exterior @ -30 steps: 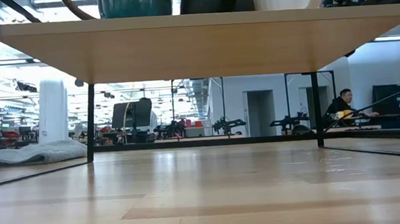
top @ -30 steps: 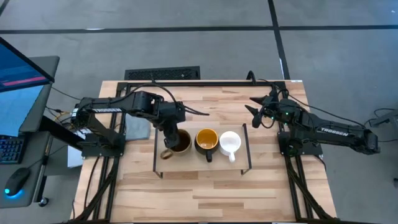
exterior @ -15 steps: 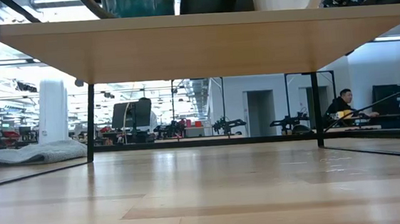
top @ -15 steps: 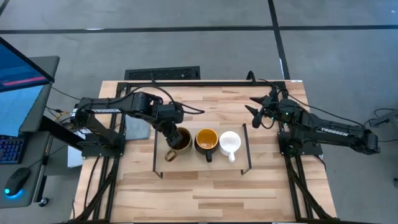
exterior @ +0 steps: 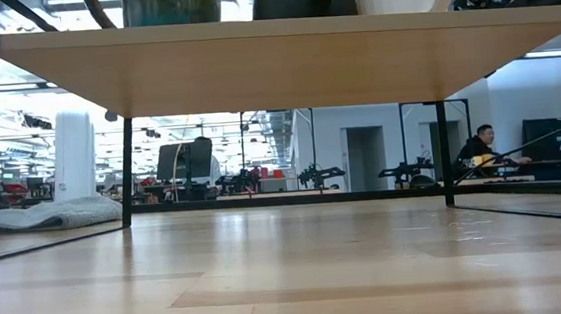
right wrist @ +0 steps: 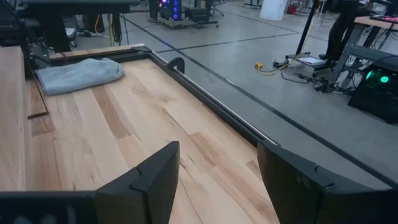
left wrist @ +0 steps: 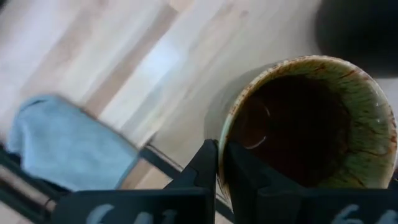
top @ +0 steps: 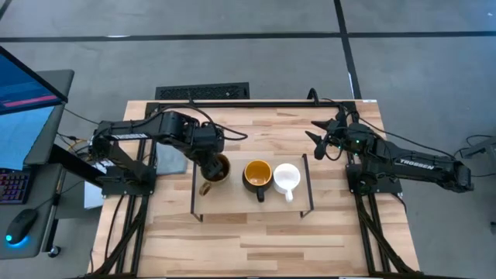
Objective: Stack small to large cups/mugs on shelf
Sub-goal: Put the brown mug on the shelf
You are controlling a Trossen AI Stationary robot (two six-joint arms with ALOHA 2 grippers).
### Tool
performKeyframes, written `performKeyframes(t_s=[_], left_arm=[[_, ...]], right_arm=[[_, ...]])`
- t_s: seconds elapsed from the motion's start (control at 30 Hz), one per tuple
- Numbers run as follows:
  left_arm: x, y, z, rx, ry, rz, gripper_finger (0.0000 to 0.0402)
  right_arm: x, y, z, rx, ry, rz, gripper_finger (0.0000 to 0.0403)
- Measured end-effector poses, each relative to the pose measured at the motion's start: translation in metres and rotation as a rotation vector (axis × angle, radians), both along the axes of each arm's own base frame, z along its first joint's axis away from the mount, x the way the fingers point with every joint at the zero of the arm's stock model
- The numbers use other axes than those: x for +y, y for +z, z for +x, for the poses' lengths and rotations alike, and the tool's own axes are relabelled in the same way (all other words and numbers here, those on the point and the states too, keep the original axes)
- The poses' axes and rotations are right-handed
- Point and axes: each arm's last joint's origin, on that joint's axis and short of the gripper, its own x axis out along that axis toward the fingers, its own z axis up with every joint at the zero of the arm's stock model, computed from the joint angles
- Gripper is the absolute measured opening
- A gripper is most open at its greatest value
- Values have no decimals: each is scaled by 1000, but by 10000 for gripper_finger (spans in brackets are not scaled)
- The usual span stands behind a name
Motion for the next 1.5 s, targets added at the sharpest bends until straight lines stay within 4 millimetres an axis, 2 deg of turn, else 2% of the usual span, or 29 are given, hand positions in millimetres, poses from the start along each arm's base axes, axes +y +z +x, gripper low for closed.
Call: performKeyframes(t_s=[0.33,0.8,1.5], left_arm=[[-1,0,2,-15,92,-33,2],[-15,-5,10,-26,192,-56,2],[-15,-7,10,-36,332,-68,9]], right_arm=[[0,0,0,0,0,0,240],[0,0,0,1,0,-1,240],[0,0,0,1,1,-1,240]])
